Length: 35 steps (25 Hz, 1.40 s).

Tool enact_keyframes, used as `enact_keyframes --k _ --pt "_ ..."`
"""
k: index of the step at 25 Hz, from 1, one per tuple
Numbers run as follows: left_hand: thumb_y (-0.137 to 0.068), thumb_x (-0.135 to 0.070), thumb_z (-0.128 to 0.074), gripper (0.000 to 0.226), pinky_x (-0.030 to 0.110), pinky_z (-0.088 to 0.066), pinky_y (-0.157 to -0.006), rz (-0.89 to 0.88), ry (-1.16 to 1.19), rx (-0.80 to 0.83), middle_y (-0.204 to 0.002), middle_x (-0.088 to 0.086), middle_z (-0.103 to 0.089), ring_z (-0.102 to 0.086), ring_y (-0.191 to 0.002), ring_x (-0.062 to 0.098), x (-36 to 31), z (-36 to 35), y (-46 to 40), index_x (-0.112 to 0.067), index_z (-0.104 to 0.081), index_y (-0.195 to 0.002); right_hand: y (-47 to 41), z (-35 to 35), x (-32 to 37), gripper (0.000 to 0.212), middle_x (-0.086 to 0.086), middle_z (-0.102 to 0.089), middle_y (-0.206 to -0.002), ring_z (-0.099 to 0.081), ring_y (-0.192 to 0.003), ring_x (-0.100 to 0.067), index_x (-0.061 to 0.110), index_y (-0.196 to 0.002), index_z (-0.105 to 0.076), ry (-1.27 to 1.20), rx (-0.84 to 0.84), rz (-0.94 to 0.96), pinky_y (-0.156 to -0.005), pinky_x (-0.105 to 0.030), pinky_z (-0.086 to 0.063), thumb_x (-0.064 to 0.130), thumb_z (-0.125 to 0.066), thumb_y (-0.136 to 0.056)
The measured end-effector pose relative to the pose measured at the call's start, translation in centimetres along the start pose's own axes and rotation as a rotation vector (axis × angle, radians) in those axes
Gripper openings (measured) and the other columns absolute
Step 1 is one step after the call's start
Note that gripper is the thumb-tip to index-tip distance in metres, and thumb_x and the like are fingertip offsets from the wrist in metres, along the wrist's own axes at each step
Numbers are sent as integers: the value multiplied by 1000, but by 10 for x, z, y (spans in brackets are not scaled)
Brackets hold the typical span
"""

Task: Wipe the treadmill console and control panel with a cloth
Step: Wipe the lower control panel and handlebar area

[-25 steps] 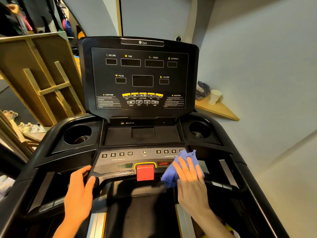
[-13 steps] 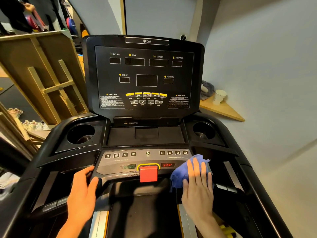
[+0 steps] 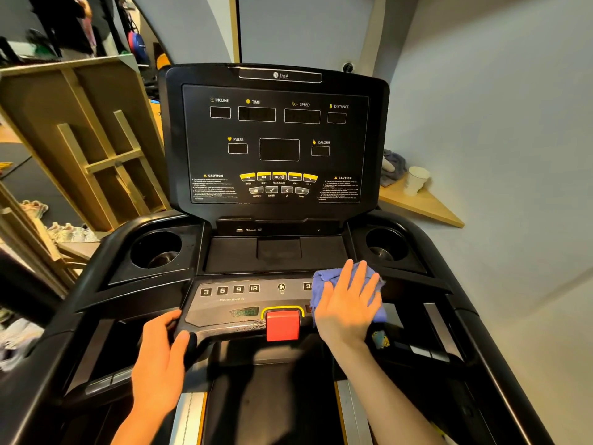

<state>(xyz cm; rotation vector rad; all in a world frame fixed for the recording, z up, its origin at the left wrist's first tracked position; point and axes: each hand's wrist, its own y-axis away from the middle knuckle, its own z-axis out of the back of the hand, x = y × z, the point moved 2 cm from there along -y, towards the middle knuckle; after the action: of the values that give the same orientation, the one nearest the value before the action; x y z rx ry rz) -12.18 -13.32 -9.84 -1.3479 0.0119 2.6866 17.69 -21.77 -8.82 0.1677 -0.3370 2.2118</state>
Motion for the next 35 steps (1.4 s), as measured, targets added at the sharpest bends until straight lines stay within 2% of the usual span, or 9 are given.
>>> enact_keyframes --k 4,10,13,16,22,27,30,32,35 --pt "-95 -18 -49 36 49 -49 -93 21 6 -5 -133 0 -47 -53 -114 19 -3 1 0 -25 -45 -131 -1 -4 34 70 -15 -13 -167 -1 -152 -45 12 -160 -16 18 81 68 -122 -61 -3 47 -35 -102" --pt "-98 -19 -45 33 35 -45 -82 27 66 2 -127 -8 -46 -51 -101 10 -7 3 2 -26 -47 -130 36 -11 113 71 -17 -41 -156 -34 -145 -42 6 -153 -36 -44 76 450 -119 -57 -21 47 -15 -99" --pt "-97 -30 -38 31 39 -50 -82 26 116 -5 -124 -7 -48 -55 -94 7 -10 4 3 -30 -48 -126 55 -17 140 70 -18 -35 -159 -32 -146 -43 6 -155 -32 -53 117 581 -120 -57 -16 47 -16 -99" --pt "-88 -48 -25 48 36 -48 -81 -49 142 -11 -120 -6 -50 -54 -98 4 -7 6 4 -28 -48 -125 66 -21 151 68 -18 -32 -160 -28 -148 -41 6 -155 -30 -15 123 718 -120 -57 -20 48 -33 -101" --pt "-92 -54 -20 52 27 -46 -66 -107 181 -62 -110 -2 -55 -56 -86 7 -7 6 6 -24 -52 -120 85 -23 151 71 -12 -19 -166 -10 -154 -34 9 -159 -14 -67 150 967 -124 -49 -14 45 -40 -104" --pt "-94 -55 -23 50 28 -49 -78 -95 261 -62 -112 -16 -56 -58 -98 6 -6 7 6 -26 -55 -120 107 -27 138 74 -5 -30 -163 -24 -152 -25 12 -157 -18 56 114 1193 -125 -40 -16 44 -52 -100" --pt "-93 -53 -23 49 19 -46 -80 -92 251 -49 -114 -18 -56 -56 -102 2 -1 6 4 -27 -54 -122 104 -24 123 81 -5 -26 -165 -19 -153 -23 12 -158 -19 -39 222 1288 -126 -37 -6 20 -65 -92" --pt "-92 -53 -23 52 20 -46 -81 -80 252 -42 -113 -13 -55 -55 -100 0 0 7 3 -27 -54 -124 98 -17 110 79 -7 -23 -166 -14 -154 -23 11 -159 -20 -146 350 1293 -126 -37 -3 -1 -55 -89" --pt "-90 -51 -22 56 29 -44 -84 -75 234 -30 -117 -4 -54 -54 -101 3 -3 7 2 -22 -53 -127 93 -13 80 61 -4 -26 -165 -18 -154 -21 12 -158 -27 -199 320 1307 -126 -37 -8 3 -17 -98"
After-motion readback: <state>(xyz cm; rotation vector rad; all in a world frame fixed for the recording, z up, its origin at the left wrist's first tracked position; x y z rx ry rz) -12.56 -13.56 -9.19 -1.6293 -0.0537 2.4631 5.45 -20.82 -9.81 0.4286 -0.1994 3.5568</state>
